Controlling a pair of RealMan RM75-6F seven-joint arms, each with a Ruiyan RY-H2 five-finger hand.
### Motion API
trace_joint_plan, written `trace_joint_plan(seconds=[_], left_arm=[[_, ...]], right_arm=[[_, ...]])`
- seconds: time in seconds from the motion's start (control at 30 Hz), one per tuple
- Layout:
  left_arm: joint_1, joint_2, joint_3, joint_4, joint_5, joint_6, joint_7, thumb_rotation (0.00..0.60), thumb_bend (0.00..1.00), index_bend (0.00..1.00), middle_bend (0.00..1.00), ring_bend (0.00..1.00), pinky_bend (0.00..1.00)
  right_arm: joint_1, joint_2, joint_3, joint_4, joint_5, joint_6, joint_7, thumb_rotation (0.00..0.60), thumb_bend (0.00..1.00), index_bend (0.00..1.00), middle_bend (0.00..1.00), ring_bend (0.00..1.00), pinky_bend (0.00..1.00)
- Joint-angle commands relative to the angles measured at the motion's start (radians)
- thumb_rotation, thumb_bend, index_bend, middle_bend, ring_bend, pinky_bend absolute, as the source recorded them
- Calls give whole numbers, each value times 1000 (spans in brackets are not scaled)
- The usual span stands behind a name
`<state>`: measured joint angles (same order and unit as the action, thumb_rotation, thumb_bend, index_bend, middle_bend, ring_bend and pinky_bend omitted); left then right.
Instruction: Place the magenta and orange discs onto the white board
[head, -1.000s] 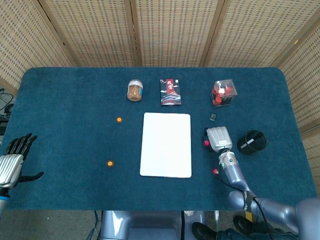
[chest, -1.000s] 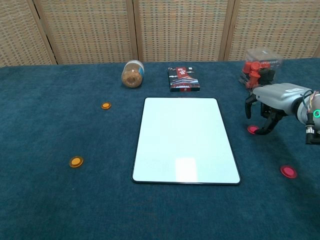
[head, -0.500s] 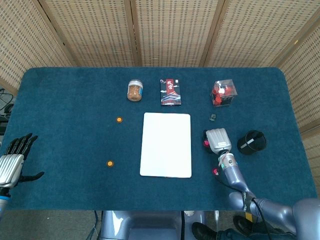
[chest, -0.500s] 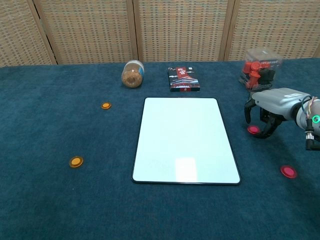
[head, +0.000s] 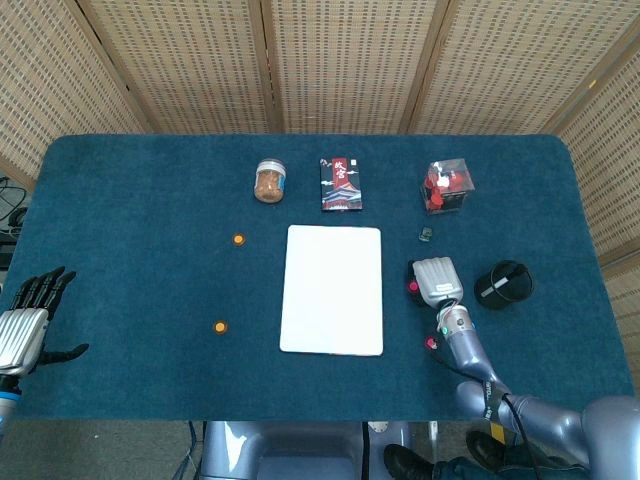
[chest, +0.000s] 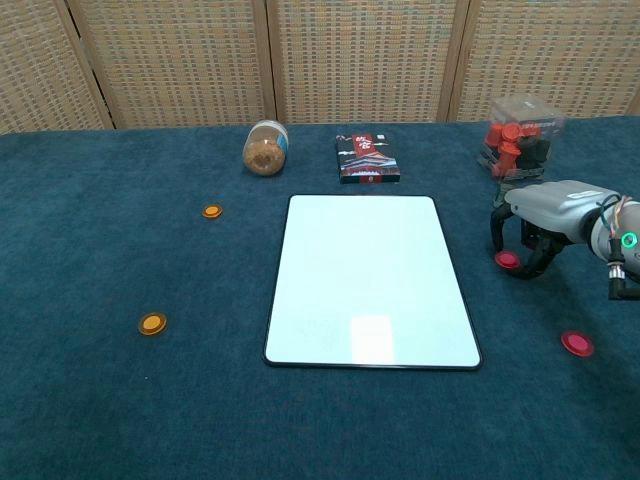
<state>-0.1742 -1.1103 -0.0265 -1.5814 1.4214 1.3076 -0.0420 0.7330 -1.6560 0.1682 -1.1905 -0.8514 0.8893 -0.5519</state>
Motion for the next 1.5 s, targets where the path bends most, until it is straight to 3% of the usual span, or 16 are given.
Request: trace_joint_plan(seconds=[0.03, 0.6, 0.9, 1.07, 1.3, 1.37, 1.43, 1.5], left_arm=[[0, 0, 0, 0, 0, -1, 0, 600, 0, 0, 0, 0, 0], [-2, 0, 2, -1, 0, -5, 2, 600, 0, 0, 0, 0, 0], [-3, 0, 4, -2, 3, -5, 2, 600, 0, 0, 0, 0, 0], [-4, 0, 5, -1, 4, -8, 0, 600, 0, 0, 0, 0, 0], [-6, 3, 1, 5, -5, -14, -14, 600, 0, 0, 0, 0, 0], [-6, 7, -1, 8, -8, -17, -26, 600, 0, 0, 0, 0, 0], [-7, 9, -2, 10, -9, -18, -33, 600, 0, 0, 0, 0, 0], [-8, 10, -2, 12, -9, -21, -38, 600, 0, 0, 0, 0, 0]], right_arm=[[2, 0, 0, 2, 10, -5, -7, 600, 311, 426, 955, 1000, 1000], [2, 12, 3, -14, 1, 5, 5, 600, 311, 494, 955, 1000, 1000], [39, 58, 50, -204, -32, 72, -38, 600, 311, 495, 955, 1000, 1000], [107, 28, 85, -290, 56, 95, -160, 600, 311, 495, 955, 1000, 1000], [183, -52, 95, -284, 169, 130, -289, 600, 311, 494, 955, 1000, 1000], [206, -76, 95, -264, 209, 132, -324, 600, 294, 430, 955, 1000, 1000], [214, -84, 97, -260, 228, 138, -332, 600, 233, 304, 955, 1000, 1000], [216, -82, 93, -262, 229, 146, -332, 600, 209, 267, 955, 1000, 1000]])
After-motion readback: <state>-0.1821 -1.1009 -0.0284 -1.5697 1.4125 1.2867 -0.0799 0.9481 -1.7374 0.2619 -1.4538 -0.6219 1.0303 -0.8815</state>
